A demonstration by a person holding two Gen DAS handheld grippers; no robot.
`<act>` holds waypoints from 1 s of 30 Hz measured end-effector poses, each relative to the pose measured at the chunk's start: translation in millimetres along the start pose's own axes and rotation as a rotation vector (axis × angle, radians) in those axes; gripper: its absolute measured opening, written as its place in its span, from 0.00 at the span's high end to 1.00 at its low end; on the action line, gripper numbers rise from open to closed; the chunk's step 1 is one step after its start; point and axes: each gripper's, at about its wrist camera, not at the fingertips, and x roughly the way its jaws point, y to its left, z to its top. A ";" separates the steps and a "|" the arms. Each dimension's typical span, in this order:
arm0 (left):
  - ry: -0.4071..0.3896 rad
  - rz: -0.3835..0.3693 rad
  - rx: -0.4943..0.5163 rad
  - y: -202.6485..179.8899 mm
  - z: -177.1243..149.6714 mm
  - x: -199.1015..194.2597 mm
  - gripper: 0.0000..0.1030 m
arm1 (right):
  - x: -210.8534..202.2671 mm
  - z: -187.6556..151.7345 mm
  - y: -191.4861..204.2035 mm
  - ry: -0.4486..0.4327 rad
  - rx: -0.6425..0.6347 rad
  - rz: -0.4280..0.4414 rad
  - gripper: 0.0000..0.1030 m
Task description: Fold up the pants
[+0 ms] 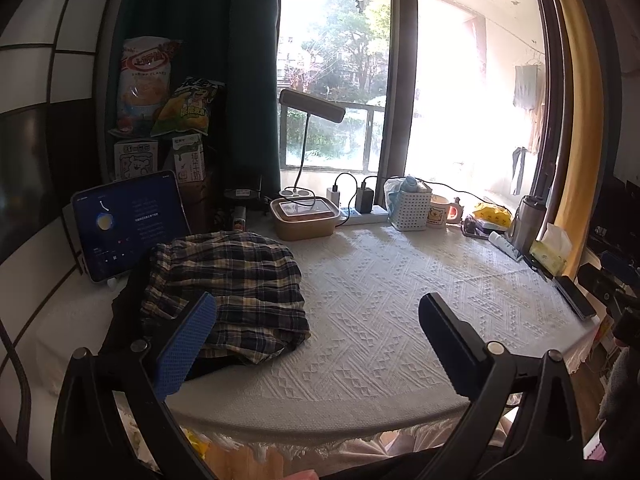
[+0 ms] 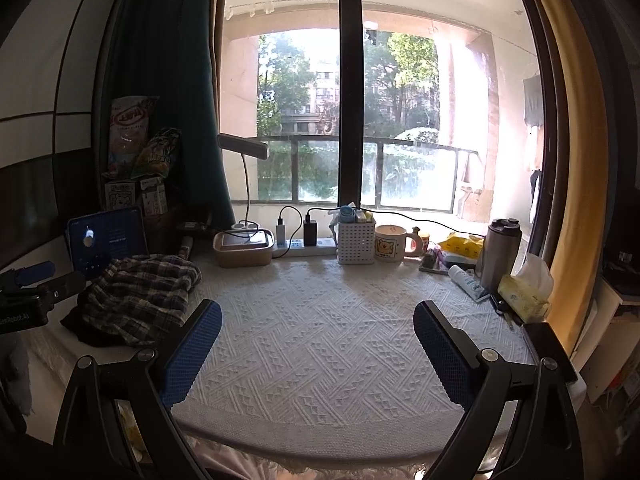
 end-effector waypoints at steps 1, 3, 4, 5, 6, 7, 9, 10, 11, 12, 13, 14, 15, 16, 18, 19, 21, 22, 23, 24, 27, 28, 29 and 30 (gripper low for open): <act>0.000 0.000 0.000 0.0 0.1 -0.1 0.02 | 0.0 0.1 0.1 0.000 0.000 -0.001 0.05; 0.000 0.001 -0.001 -0.1 0.1 -0.1 0.02 | 0.2 -0.5 0.0 0.002 0.002 -0.002 0.05; 0.000 0.002 -0.001 0.2 -0.1 -0.3 0.02 | 0.5 -0.9 -0.4 0.004 0.005 -0.002 0.05; -0.001 0.002 -0.002 0.3 -0.2 -0.5 0.02 | 0.9 -1.0 -0.5 0.006 0.006 -0.003 0.05; -0.001 0.001 -0.001 0.6 -0.3 0.0 0.02 | 1.1 -1.0 -1.0 0.006 0.006 -0.002 0.05; 0.000 0.000 -0.001 0.7 -0.2 0.0 0.02 | 1.3 -0.9 -1.5 0.006 0.006 -0.001 0.05; 0.000 0.000 -0.001 0.7 -0.4 0.0 0.02 | 1.5 -0.9 -1.5 0.006 0.006 -0.001 0.05; 0.000 0.000 -0.001 0.5 -0.4 0.0 0.02 | 1.4 -1.0 -1.3 0.006 0.005 -0.001 0.05; 0.000 0.000 -0.001 0.3 -0.5 -0.1 0.02 | 1.6 -1.3 -1.4 0.006 0.004 -0.001 0.05; 0.000 0.001 -0.001 -0.1 -0.6 -0.4 0.02 | 2.0 -1.9 -1.6 0.007 0.004 0.000 0.05; 0.000 0.001 -0.001 -0.2 -0.6 -0.5 0.02 | 2.4 -2.4 -2.1 0.009 0.005 0.000 0.05; -0.001 0.001 -0.001 -0.1 -0.7 -0.6 0.02 | 2.7 -2.8 -2.3 0.010 0.006 0.000 0.05; 0.000 0.002 -0.001 -0.3 -0.6 -0.4 0.02 | 3.3 -3.1 -2.7 0.011 0.007 -0.001 0.05; 0.001 0.002 -0.002 -0.2 -0.7 -0.3 0.02 | 3.3 -3.2 -3.1 0.011 0.008 -0.001 0.05; 0.001 0.000 -0.001 -0.5 -0.9 -0.7 0.02 | 3.5 -2.8 -3.6 0.011 0.009 -0.001 0.05; 0.000 0.001 -0.001 -0.6 -0.9 -0.8 0.02 | 3.5 -2.8 -3.6 0.011 0.008 -0.001 0.05; -0.001 0.000 -0.001 -0.8 -1.0 -1.0 0.02 | 3.6 -2.8 -3.7 0.012 0.008 0.000 0.05; 0.000 -0.001 0.001 -0.6 -1.1 -0.5 0.02 | 3.4 -2.9 -3.5 0.012 0.009 -0.001 0.05; 0.000 -0.001 0.000 -0.9 -1.3 -0.6 0.02 | 3.4 -2.8 -3.4 0.011 0.009 0.000 0.05; 0.000 -0.002 0.000 -1.0 -1.2 -0.7 0.02 | 3.5 -2.8 -3.3 0.011 0.008 0.000 0.05; 0.001 -0.005 0.003 -1.3 -1.3 -0.2 0.02 | 3.6 -2.7 -3.6 0.014 0.008 0.001 0.05; 0.001 -0.007 0.004 -1.0 -1.1 0.4 0.02 | 3.3 -2.8 -3.2 0.015 0.008 0.002 0.05; 0.001 -0.008 0.004 -1.5 -1.2 0.1 0.02 | 3.1 -2.7 -3.5 0.014 0.007 0.004 0.05; 0.001 -0.008 0.004 -1.3 -1.2 0.0 0.02 | 3.1 -2.6 -3.4 0.014 0.007 0.005 0.05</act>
